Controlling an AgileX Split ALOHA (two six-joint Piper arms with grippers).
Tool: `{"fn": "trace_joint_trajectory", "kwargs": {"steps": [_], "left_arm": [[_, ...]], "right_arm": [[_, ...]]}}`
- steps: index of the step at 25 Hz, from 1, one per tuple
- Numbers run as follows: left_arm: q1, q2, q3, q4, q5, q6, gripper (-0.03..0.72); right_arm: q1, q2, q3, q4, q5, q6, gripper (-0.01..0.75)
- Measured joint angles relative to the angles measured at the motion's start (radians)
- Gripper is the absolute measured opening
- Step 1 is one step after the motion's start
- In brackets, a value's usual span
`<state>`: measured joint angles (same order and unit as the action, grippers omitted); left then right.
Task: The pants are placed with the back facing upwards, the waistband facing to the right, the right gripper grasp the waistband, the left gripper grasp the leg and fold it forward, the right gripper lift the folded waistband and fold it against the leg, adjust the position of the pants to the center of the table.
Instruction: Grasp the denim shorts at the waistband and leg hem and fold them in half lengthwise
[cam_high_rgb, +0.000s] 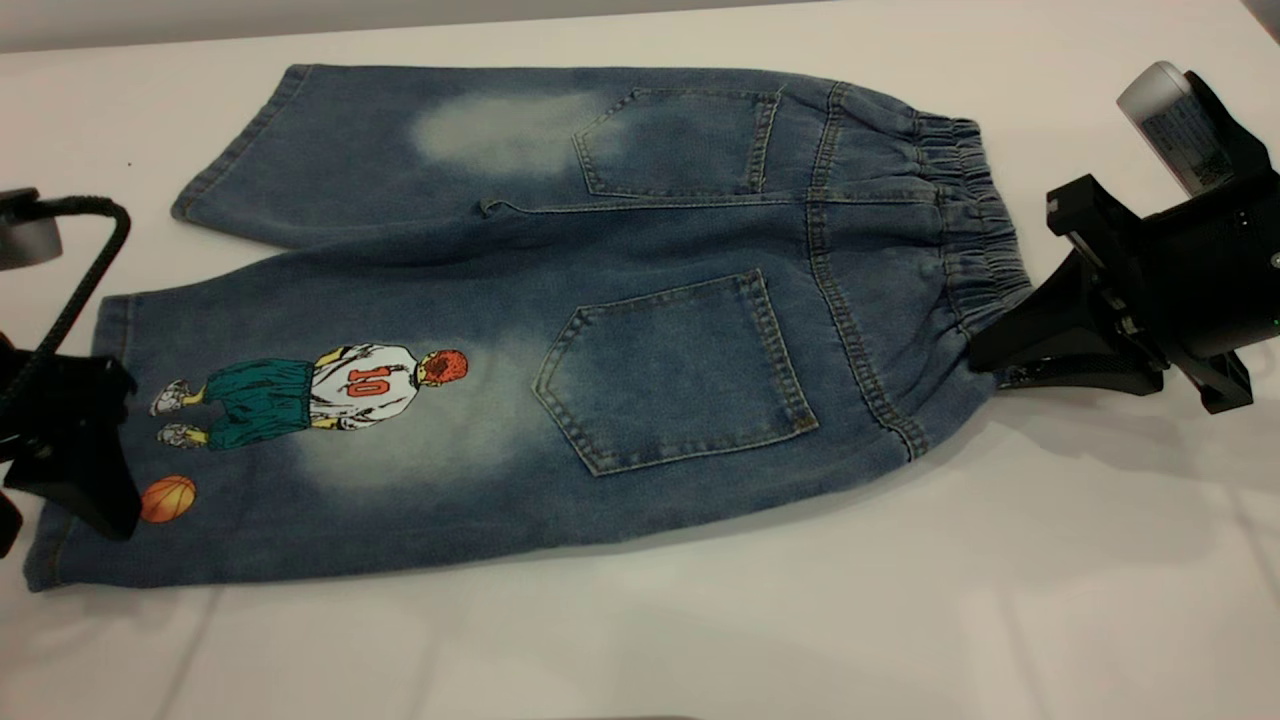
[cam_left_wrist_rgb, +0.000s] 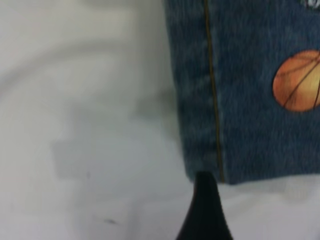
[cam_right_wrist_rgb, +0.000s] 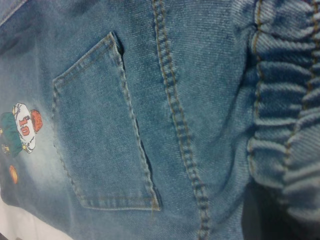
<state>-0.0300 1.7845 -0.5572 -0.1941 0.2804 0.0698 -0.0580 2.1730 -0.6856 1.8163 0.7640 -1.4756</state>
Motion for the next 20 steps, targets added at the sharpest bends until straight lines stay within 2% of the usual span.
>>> {"fn": "trace_joint_trajectory", "kwargs": {"steps": [8, 20], "left_arm": [[0.000, 0.060, 0.000, 0.052, 0.026, -0.003, 0.471], [0.000, 0.090, -0.001, 0.114, -0.032, -0.017, 0.468]], "right_arm": [[0.000, 0.000, 0.000, 0.000, 0.000, 0.000, 0.041], [0.000, 0.000, 0.000, -0.002, 0.000, 0.000, 0.041]]}}
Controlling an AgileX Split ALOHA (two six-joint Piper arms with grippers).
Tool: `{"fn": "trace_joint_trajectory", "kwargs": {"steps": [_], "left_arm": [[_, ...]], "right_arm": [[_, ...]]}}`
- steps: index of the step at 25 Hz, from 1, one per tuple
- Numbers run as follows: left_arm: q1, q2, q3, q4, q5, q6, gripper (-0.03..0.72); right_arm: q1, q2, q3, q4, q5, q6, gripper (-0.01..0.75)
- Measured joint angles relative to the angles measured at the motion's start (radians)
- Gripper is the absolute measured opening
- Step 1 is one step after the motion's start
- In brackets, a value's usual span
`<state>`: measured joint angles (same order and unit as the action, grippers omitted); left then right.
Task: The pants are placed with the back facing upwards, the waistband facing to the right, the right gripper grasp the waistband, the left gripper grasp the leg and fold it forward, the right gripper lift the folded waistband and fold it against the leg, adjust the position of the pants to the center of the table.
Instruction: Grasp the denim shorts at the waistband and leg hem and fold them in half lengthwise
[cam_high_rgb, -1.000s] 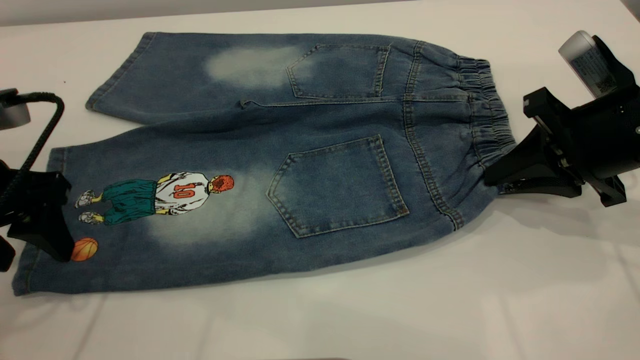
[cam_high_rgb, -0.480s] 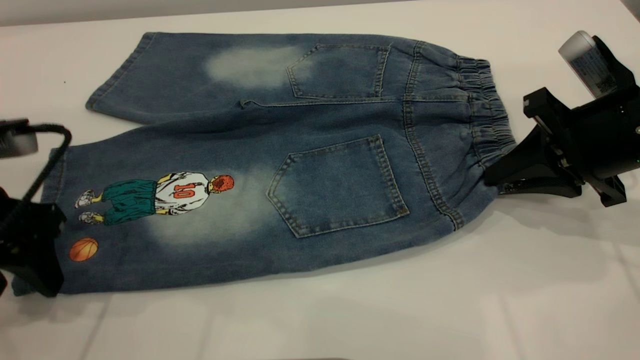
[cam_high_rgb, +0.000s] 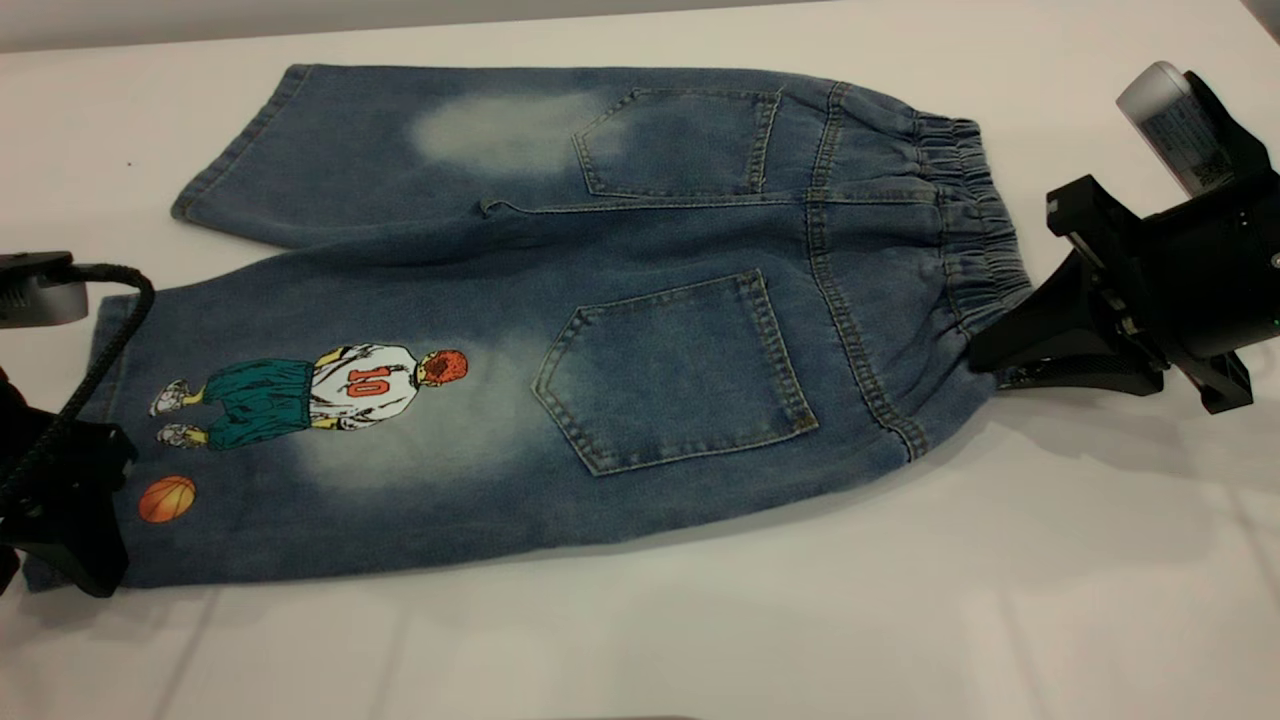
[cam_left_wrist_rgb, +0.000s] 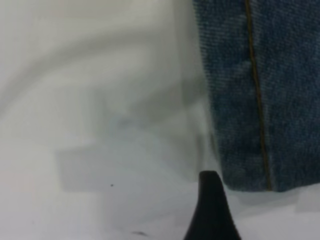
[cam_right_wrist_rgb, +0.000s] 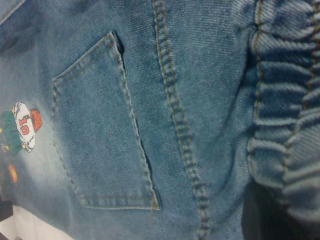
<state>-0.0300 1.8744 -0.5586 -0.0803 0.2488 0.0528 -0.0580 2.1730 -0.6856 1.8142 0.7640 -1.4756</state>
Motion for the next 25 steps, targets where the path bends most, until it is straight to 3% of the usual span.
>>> {"fn": "trace_joint_trajectory", "kwargs": {"steps": [6, 10, 22, 25], "left_arm": [[0.000, 0.000, 0.000, 0.040, -0.006, -0.035, 0.463], [0.000, 0.003, 0.000, 0.043, -0.006, -0.040, 0.418], [0.000, 0.055, -0.013, 0.036, -0.006, -0.041, 0.063], [0.000, 0.056, -0.027, 0.036, 0.009, -0.037, 0.036]], "right_arm": [[0.000, 0.000, 0.000, -0.005, 0.000, -0.001, 0.041], [0.000, 0.000, 0.000, -0.006, 0.000, -0.001, 0.041], [0.000, 0.000, 0.000, -0.010, 0.009, -0.002, 0.041], [0.000, 0.000, 0.000, -0.011, 0.019, -0.003, 0.041]]}}
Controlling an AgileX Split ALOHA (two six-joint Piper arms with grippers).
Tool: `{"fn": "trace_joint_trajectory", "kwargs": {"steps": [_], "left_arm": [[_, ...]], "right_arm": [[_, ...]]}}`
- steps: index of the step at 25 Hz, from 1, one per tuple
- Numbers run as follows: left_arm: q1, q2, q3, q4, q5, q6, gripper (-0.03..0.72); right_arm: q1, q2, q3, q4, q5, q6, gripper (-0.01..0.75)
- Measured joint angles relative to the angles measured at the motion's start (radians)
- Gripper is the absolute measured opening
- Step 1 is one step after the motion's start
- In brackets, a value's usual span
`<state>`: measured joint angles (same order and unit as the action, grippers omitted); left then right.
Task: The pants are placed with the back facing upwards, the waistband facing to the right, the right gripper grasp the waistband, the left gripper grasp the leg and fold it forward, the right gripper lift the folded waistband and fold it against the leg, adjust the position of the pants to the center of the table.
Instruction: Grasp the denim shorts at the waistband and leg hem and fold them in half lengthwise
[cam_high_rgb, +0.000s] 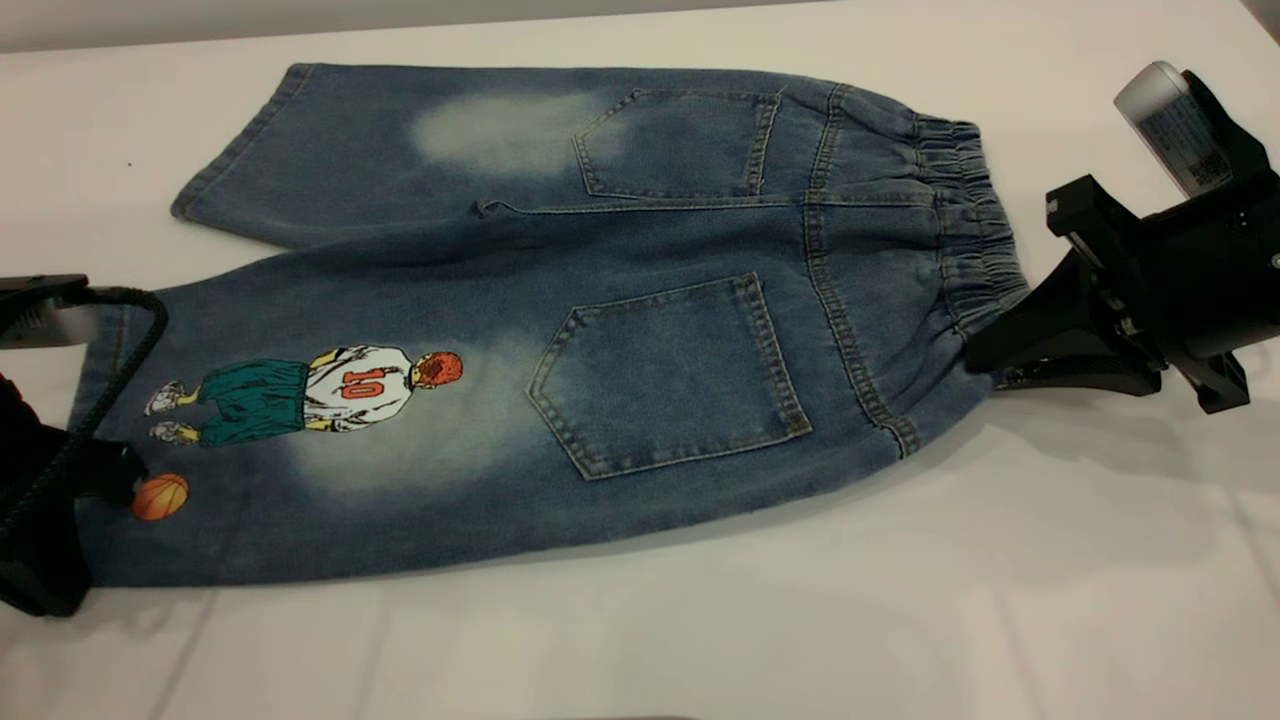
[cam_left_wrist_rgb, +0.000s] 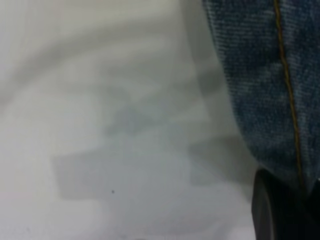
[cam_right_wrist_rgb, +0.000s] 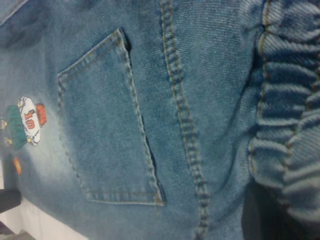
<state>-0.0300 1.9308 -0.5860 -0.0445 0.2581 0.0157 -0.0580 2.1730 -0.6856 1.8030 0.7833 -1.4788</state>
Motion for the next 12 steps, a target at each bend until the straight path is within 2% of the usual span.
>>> {"fn": "trace_joint_trajectory", "kwargs": {"steps": [5, 12], "left_arm": [[0.000, -0.048, -0.026, 0.004, 0.038, 0.001, 0.035], [0.000, -0.293, -0.061, -0.012, 0.126, 0.003, 0.034]], "right_arm": [[0.000, -0.001, 0.000, -0.005, 0.040, -0.004, 0.041], [0.000, -0.122, 0.000, -0.043, 0.074, 0.029, 0.041]]}}
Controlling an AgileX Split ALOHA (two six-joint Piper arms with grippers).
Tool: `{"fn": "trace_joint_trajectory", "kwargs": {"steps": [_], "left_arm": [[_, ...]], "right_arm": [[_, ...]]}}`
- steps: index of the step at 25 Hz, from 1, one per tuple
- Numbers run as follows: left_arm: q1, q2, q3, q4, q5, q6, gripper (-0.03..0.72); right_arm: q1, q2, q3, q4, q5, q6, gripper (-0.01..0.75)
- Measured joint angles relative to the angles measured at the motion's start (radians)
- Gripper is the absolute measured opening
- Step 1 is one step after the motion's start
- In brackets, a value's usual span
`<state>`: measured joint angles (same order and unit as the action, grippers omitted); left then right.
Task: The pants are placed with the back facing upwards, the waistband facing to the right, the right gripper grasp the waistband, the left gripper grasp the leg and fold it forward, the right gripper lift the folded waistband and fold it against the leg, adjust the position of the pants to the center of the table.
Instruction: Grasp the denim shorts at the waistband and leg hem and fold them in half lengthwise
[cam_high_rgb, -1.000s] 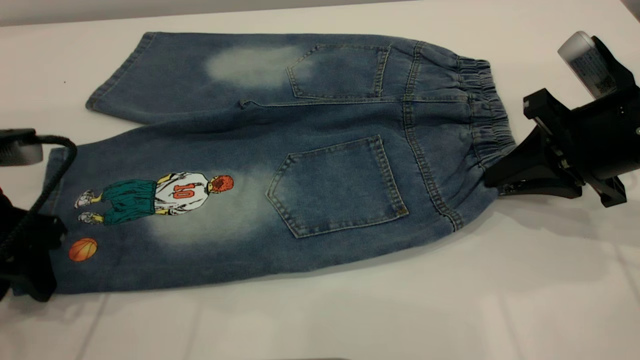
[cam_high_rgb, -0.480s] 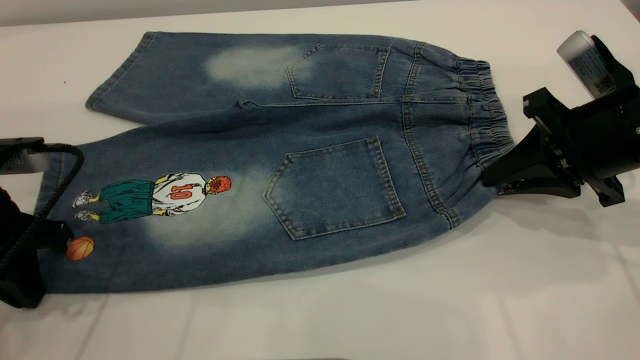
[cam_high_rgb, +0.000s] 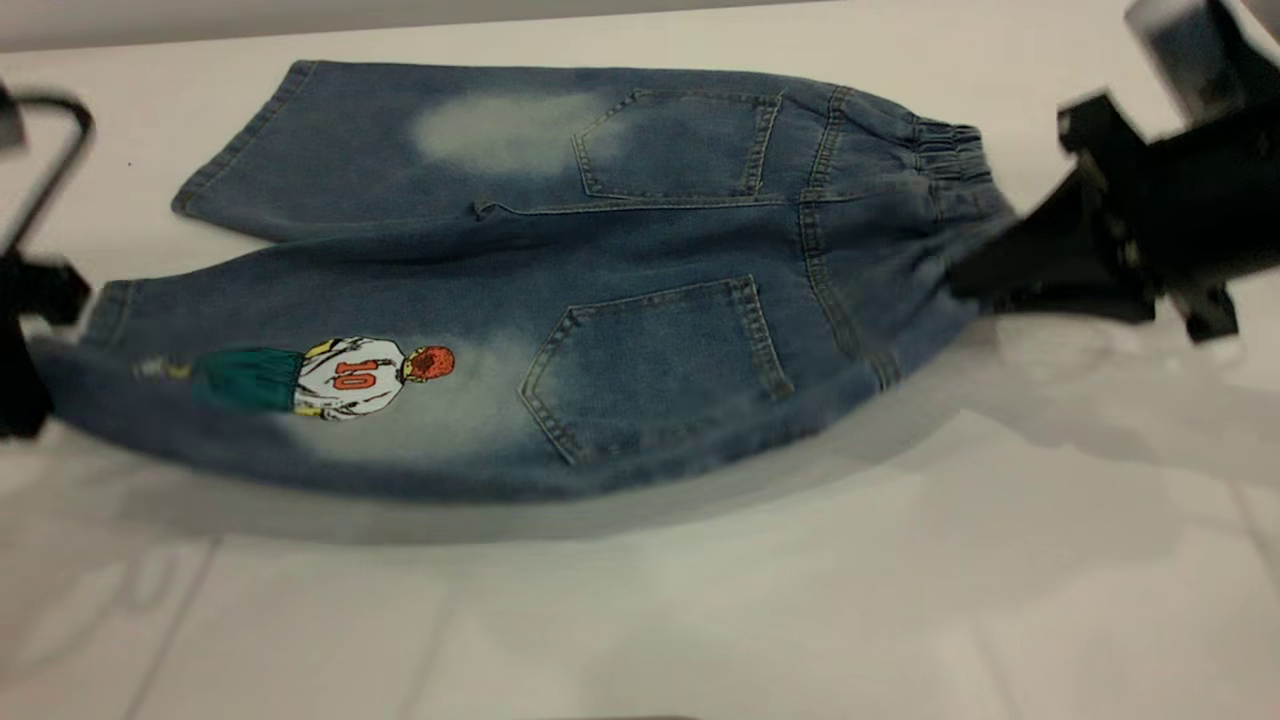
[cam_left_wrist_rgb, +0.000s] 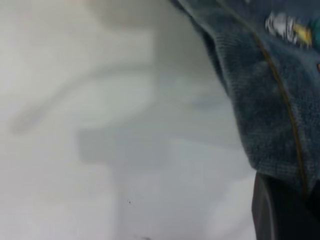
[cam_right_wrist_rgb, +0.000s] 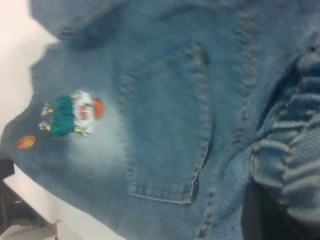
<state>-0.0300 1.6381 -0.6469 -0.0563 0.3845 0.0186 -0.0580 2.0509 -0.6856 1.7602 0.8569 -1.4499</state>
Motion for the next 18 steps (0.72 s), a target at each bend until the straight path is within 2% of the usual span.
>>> {"fn": "trace_joint_trajectory", "kwargs": {"steps": [9, 13, 18], "left_arm": [[0.000, -0.213, -0.070, -0.023, 0.095, 0.006, 0.034], [0.000, -0.218, -0.120, -0.023, 0.088, 0.009, 0.034], [0.000, -0.186, -0.169, -0.023, 0.009, 0.017, 0.034]], "right_arm": [[0.000, -0.278, -0.020, -0.122, 0.009, 0.144, 0.041], [0.000, -0.286, -0.092, -0.222, -0.005, 0.248, 0.041], [0.000, -0.261, -0.159, -0.254, -0.059, 0.296, 0.041]]}}
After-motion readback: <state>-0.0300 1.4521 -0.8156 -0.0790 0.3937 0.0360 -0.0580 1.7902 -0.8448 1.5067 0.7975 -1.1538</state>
